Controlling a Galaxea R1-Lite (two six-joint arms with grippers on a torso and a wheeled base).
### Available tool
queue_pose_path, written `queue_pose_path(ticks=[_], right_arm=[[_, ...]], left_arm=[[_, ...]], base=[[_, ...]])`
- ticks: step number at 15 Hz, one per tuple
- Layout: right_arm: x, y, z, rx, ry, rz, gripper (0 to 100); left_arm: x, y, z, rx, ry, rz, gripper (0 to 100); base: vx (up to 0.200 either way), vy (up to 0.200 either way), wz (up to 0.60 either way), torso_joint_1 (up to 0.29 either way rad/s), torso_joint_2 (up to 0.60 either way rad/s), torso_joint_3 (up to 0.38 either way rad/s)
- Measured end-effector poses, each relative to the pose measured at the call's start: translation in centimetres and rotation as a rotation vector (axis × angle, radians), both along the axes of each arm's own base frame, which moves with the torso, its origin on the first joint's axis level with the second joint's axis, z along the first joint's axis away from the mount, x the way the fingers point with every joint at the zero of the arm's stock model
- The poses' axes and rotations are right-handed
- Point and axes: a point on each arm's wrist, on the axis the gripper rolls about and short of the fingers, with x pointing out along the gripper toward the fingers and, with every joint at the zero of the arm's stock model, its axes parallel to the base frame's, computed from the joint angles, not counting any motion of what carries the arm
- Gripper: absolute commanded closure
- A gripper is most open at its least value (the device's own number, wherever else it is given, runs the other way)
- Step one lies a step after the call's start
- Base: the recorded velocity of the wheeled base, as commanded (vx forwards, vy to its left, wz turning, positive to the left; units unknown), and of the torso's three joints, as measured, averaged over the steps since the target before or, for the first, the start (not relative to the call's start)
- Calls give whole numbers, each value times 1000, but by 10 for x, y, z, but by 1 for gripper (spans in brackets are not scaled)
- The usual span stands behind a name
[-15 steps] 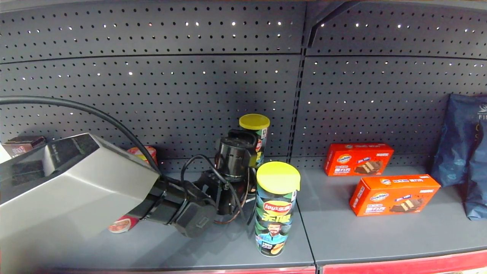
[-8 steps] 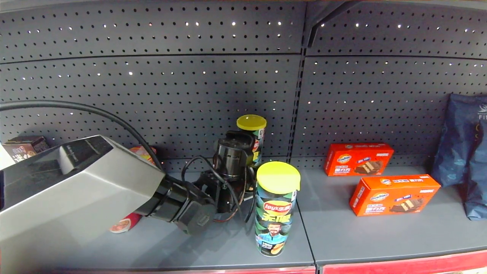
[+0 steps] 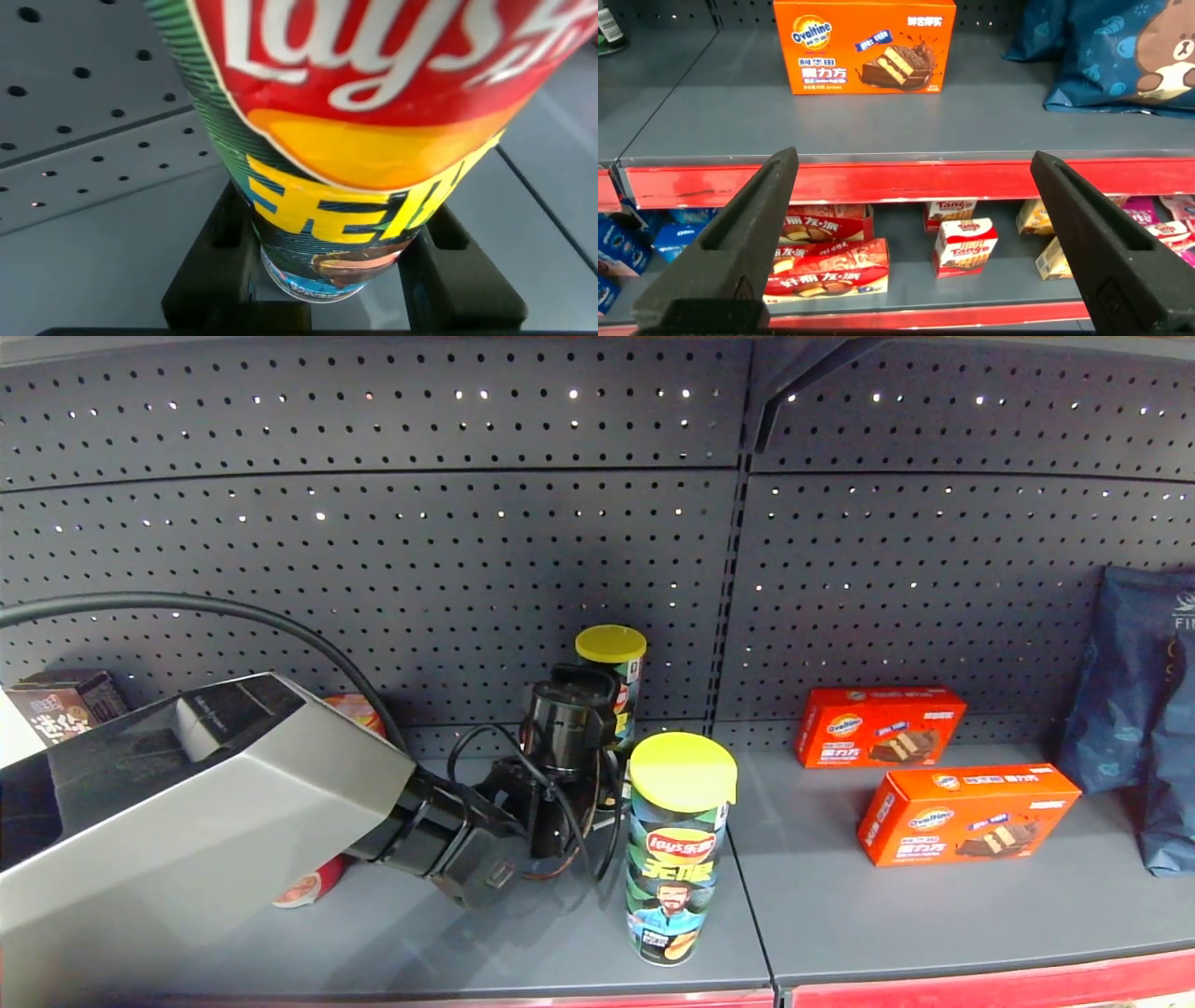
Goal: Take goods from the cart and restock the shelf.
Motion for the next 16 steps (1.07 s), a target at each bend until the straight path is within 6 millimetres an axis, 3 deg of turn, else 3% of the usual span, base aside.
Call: queue_pose_path(ticks=[1, 2, 9, 16], right_arm=[[0, 0, 0, 0, 0, 0, 0], [0, 0, 0, 0, 0, 0, 0], [0, 0, 0, 0, 0, 0, 0], [0, 0, 0, 0, 0, 0, 0]], left_arm=[[1, 1, 0, 1, 0, 3, 100], [2, 1, 0, 0, -1, 6, 0], [-1, 1, 1, 0, 3, 4, 0], [-33, 18, 17, 0, 8, -8, 0]], base=[[0, 0, 0, 0, 0, 0], [0, 0, 0, 0, 0, 0], [0, 0, 0, 0, 0, 0], [0, 0, 0, 0, 0, 0]])
